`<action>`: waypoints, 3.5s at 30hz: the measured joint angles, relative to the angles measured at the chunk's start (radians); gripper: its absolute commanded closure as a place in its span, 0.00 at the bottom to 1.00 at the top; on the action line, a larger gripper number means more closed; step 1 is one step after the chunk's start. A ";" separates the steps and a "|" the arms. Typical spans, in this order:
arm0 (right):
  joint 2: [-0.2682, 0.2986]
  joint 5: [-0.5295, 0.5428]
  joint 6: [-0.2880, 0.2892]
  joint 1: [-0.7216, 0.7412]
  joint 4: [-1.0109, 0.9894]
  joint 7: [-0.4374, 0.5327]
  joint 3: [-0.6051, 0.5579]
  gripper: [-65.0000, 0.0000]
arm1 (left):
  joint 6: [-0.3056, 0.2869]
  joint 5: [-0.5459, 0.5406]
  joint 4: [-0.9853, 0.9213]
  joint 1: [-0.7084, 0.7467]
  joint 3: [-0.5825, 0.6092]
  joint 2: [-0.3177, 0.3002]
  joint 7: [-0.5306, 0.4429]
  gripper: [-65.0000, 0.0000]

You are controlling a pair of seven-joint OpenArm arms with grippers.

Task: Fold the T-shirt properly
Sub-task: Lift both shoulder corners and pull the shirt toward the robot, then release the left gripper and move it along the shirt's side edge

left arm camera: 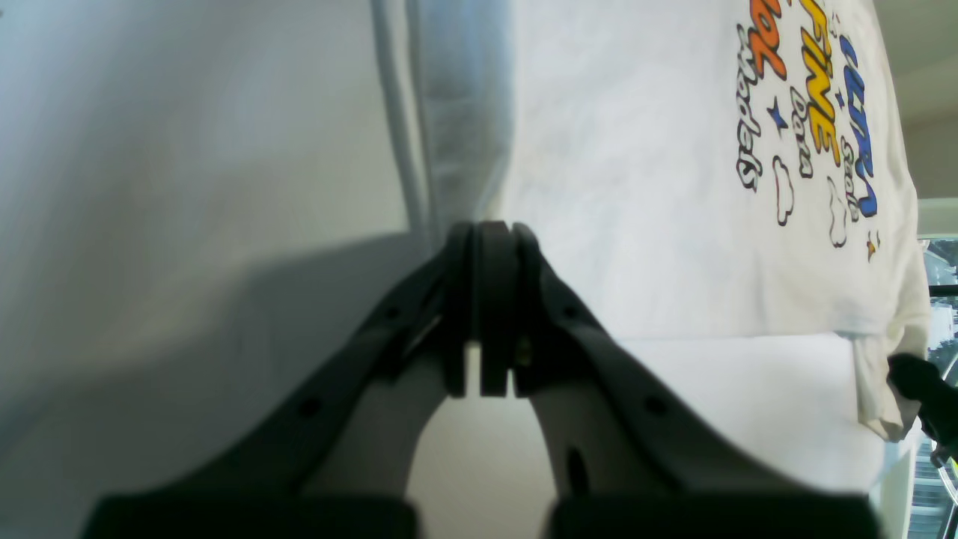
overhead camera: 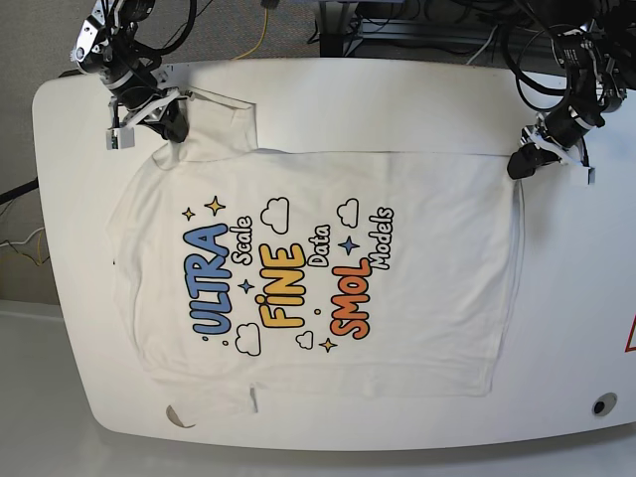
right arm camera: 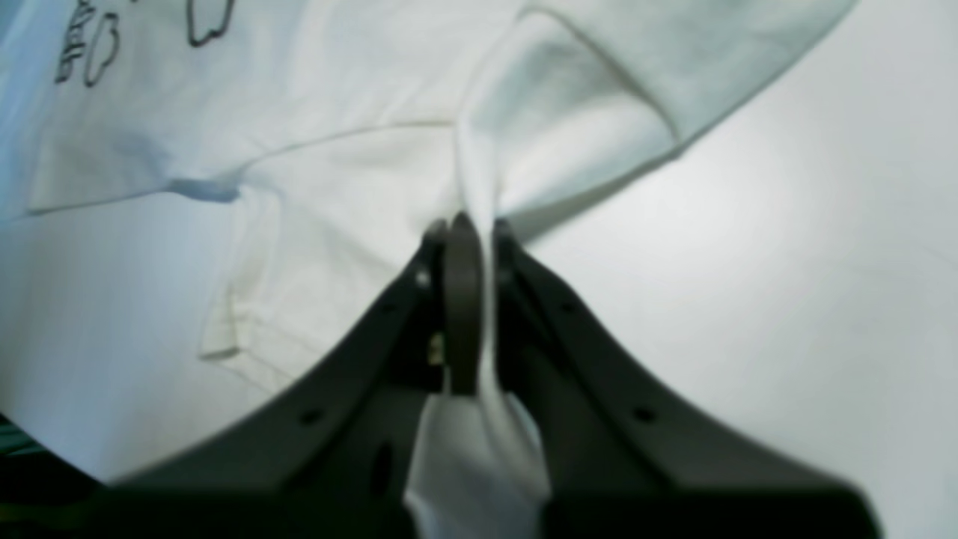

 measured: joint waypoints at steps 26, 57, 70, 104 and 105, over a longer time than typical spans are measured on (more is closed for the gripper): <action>0.005 -0.002 -0.009 -0.084 0.103 -0.017 0.029 1.00 | -0.004 -0.031 0.050 0.096 0.000 -0.023 0.000 1.00; 0.000 0.104 -0.009 -0.355 0.379 -0.047 0.212 1.00 | 0.004 -0.056 0.343 0.399 -0.138 -0.021 0.128 1.00; 0.000 0.128 -0.008 -0.277 0.382 -0.050 0.224 1.00 | 0.004 -0.063 0.358 0.371 -0.149 -0.025 0.155 1.00; 0.011 0.103 -0.007 -0.195 0.382 -0.058 0.234 1.00 | 0.007 -0.048 0.354 0.348 -0.140 -0.026 0.105 0.40; 0.012 0.102 -0.007 -0.193 0.382 -0.058 0.234 1.00 | 0.007 -0.047 0.354 0.349 -0.139 -0.026 0.105 0.39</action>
